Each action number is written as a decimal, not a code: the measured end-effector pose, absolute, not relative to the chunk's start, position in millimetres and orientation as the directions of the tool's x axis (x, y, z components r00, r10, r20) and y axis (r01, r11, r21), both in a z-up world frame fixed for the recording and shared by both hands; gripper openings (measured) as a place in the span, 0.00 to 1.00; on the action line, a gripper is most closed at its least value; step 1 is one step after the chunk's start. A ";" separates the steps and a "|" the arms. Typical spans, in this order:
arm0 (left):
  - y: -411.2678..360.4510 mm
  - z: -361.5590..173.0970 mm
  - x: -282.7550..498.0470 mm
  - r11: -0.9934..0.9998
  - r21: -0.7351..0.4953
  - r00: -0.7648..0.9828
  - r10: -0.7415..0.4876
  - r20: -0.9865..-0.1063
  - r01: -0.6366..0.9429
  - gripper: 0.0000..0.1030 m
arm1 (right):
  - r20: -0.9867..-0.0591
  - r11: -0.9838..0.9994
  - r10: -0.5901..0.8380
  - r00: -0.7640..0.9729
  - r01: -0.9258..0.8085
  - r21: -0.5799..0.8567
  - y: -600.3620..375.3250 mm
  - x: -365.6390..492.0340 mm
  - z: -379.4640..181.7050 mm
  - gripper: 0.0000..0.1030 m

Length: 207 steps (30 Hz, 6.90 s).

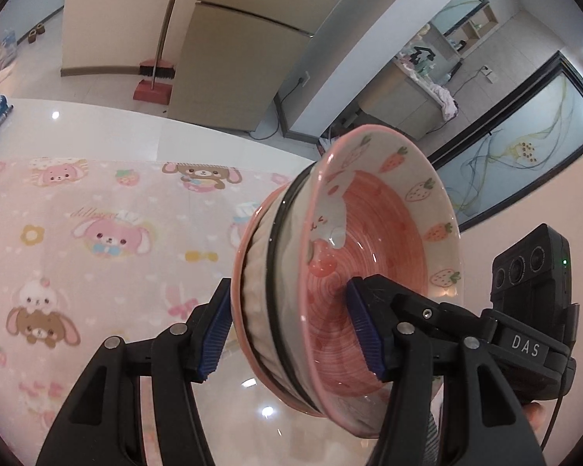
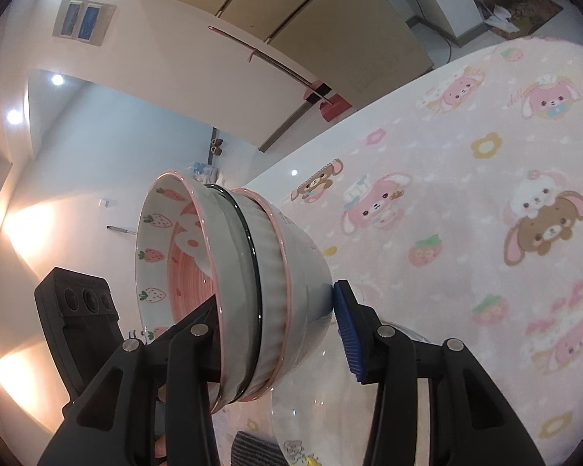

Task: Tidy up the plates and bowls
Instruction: 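Lift the nested bowls with both grippers and carry them over the 'life' plate, then tilt the nested bowls upright and lower them onto the 'life' plate with both grippers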

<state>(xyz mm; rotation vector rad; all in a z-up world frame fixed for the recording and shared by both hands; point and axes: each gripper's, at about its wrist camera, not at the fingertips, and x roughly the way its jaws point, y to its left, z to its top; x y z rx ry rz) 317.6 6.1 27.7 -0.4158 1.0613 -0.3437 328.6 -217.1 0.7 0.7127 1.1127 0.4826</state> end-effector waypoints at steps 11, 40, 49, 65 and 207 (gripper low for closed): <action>0.9 38.6 261.9 0.873 -0.483 0.454 -0.457 -0.765 0.065 0.61 | -0.599 0.664 0.700 0.388 -0.045 0.746 -227.3 275.0 23.4 0.45; 6.2 4.4 223.4 0.913 -0.407 0.404 -0.378 -0.833 0.013 0.55 | -0.677 0.735 0.645 0.354 -0.044 0.677 -216.8 231.8 -18.4 0.39; -11.7 14.7 217.2 0.919 -0.385 0.410 -0.383 -0.828 0.081 0.55 | -0.688 0.756 0.620 0.376 -0.053 0.653 -232.2 218.4 -23.3 0.39; -16.9 12.2 229.8 0.914 -0.393 0.395 -0.399 -0.827 0.101 0.49 | -0.700 0.741 0.637 0.323 -0.005 0.672 -232.2 236.9 -53.4 0.39; -5.7 -3.0 205.6 0.913 -0.377 0.327 -0.407 -0.853 0.153 0.49 | -0.697 0.686 0.715 0.059 0.133 0.715 -191.5 238.9 -72.3 0.45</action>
